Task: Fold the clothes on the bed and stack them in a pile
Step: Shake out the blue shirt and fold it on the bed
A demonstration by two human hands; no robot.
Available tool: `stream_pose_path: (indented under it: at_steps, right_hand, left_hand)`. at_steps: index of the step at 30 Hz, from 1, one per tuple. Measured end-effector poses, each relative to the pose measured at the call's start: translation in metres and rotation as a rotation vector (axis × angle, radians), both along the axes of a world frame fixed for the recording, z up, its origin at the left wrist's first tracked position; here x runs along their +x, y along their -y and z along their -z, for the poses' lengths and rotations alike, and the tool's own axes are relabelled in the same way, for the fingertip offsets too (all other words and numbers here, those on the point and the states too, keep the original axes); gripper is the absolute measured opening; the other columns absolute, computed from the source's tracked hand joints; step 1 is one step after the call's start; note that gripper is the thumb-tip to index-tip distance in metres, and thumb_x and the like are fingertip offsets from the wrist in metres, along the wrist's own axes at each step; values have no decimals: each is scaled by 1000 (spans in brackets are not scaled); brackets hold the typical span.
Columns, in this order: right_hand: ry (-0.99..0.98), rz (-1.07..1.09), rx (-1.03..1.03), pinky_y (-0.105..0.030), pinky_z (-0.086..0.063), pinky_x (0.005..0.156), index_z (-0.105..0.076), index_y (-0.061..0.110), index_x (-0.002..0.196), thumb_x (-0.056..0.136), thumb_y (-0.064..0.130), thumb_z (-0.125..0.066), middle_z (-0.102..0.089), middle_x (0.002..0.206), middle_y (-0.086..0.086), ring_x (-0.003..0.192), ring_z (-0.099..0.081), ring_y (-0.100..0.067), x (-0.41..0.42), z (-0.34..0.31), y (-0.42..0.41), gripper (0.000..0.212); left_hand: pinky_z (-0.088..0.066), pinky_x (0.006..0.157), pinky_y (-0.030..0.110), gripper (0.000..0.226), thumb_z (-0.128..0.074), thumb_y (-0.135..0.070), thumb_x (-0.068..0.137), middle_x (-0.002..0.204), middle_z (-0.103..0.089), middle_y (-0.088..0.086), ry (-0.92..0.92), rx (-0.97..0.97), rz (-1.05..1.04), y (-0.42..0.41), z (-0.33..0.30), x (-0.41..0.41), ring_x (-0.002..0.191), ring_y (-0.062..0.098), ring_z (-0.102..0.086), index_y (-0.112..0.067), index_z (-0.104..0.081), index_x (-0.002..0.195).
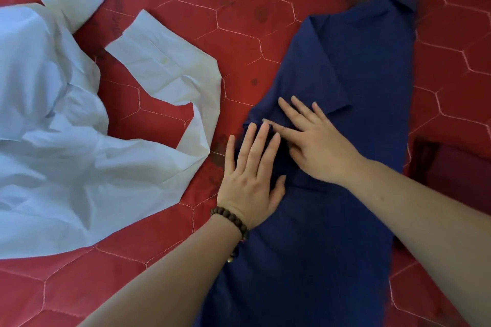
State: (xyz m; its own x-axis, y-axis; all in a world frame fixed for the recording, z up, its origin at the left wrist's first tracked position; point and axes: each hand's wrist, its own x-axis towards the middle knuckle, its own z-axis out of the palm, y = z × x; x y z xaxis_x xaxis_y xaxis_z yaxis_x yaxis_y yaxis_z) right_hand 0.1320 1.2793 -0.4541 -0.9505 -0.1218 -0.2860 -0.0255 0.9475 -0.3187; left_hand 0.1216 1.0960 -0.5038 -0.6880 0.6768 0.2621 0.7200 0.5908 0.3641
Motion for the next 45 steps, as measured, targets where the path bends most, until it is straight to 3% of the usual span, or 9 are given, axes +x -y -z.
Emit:
stream_pose_path:
  at_steps: [4, 6, 9, 12, 18, 25, 29, 32, 45]
  right_hand:
    - [-187, 197, -140, -46, -17, 120, -61, 13, 129, 92, 5, -50, -48, 143, -13, 137, -38, -30, -4, -10, -4, 39]
    - [-283, 276, -107, -46, -26, 118, -62, 3, 124, 95, 5, -49, -53, 136, -15, 130, -46, -30, -10, -10, -4, 32]
    - [-211, 225, -46, -42, -16, 121, -45, 0, 140, 101, 16, -45, -37, 152, -13, 144, -29, -26, -25, -2, 3, 43]
    - [-63, 122, 167, -43, -5, 122, -15, 13, 155, 102, 43, -30, -7, 163, -3, 150, -4, -18, -34, 15, 0, 63]
    - [-63, 271, 296, -54, -1, 120, -4, 33, 155, 92, 70, -8, 1, 164, 1, 150, 1, -19, -72, 32, -46, 73]
    - [24, 454, 299, -56, 4, 118, 4, 31, 155, 95, 63, -4, 10, 163, 3, 150, 10, -20, -112, 35, -93, 68]
    - [-177, 534, 335, -58, -2, 118, -15, 12, 155, 102, 47, -23, -2, 163, -9, 150, -2, -26, -89, 26, -50, 64]
    - [-286, 332, 257, -57, -11, 118, -27, 7, 151, 102, 34, -32, -16, 161, -10, 149, -13, -25, -35, 29, 8, 57]
    - [-72, 669, 298, -56, -1, 119, -11, 12, 154, 100, 48, -21, -6, 163, -7, 150, -1, -22, 87, 31, 37, 66]
  left_hand:
    - [-12, 119, 54, 76, -50, -42, 91, 159, -23, 8, 60, -138, 21, 0, -3, -1, 149, 23, -14, -6, -19, 152]
    - [-13, 119, 52, 73, -47, -42, 92, 156, -30, 8, 85, -195, 24, -1, -6, -1, 148, 23, -19, -5, -24, 150]
    - [-16, 118, 52, 69, -45, -43, 92, 154, -34, 9, 109, -277, 30, -2, -9, -2, 147, 24, -23, -4, -33, 148]
    - [-20, 117, 53, 68, -44, -43, 91, 154, -34, 10, 142, -328, 34, -3, -11, -3, 146, 24, -23, -6, -36, 148]
    - [-24, 115, 54, 69, -47, -41, 86, 152, -39, 8, 146, -326, 20, -5, -11, -3, 144, 24, -29, -7, -39, 146]
    - [-24, 114, 54, 70, -48, -41, 85, 153, -37, 7, 128, -332, 20, -6, -9, -4, 144, 23, -28, -7, -39, 146]
    - [-22, 114, 54, 71, -47, -41, 84, 153, -37, 8, 134, -337, 16, -6, -9, -5, 144, 24, -28, -7, -39, 146]
    - [-21, 115, 53, 70, -47, -41, 83, 152, -38, 10, 124, -345, 14, -8, -10, -5, 143, 25, -29, -6, -41, 144]
    - [-15, 116, 54, 71, -35, -48, 90, 159, -23, 8, 120, -396, 43, -6, -16, -3, 148, 25, -15, -12, -27, 151]
